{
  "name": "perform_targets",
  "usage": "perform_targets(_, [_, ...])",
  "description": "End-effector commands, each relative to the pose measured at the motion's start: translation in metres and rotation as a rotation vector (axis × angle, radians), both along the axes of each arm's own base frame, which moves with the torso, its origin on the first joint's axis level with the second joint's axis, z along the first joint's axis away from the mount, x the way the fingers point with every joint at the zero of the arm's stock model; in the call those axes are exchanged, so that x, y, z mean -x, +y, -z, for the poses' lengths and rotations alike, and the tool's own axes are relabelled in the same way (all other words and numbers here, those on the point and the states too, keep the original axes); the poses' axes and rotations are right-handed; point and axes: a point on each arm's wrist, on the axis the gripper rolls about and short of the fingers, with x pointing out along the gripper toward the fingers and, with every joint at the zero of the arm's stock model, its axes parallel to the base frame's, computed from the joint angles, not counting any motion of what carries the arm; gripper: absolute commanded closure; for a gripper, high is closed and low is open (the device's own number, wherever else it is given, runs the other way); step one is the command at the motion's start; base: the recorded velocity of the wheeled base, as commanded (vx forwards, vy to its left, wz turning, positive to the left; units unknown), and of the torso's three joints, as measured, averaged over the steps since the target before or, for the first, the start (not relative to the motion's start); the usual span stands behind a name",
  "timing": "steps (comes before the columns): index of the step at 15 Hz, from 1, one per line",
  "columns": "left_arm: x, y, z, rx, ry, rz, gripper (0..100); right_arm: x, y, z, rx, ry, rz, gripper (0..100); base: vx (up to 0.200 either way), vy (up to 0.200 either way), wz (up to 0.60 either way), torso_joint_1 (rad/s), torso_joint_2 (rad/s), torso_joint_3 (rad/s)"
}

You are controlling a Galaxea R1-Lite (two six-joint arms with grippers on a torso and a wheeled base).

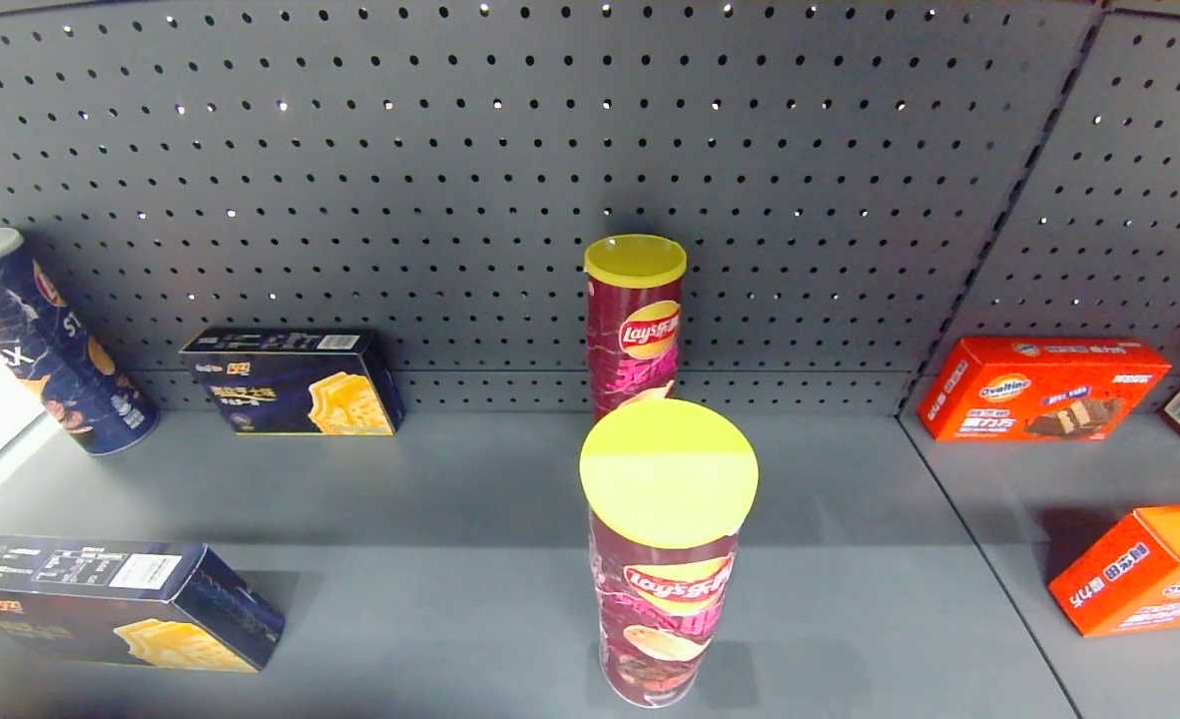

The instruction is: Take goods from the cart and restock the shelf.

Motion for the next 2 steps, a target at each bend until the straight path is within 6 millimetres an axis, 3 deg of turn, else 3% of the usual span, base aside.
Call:
perform_targets(1, [-0.0001, 0.0, 0.0, 0.0, 0.001, -0.001, 0, 0.0, 0.0, 0.0, -0.001, 0.0, 0.0, 0, 0.0, 0.0, 0.0, 0.0, 0.0, 0.0])
perform_targets(2, [-0.0001, 0.0, 0.0, 0.0, 0.001, -0.001, 0, 0.0, 0.0, 0.0, -0.001, 0.0, 0.0, 0, 0.0, 0.0, 0.0, 0.0, 0.0, 0.0])
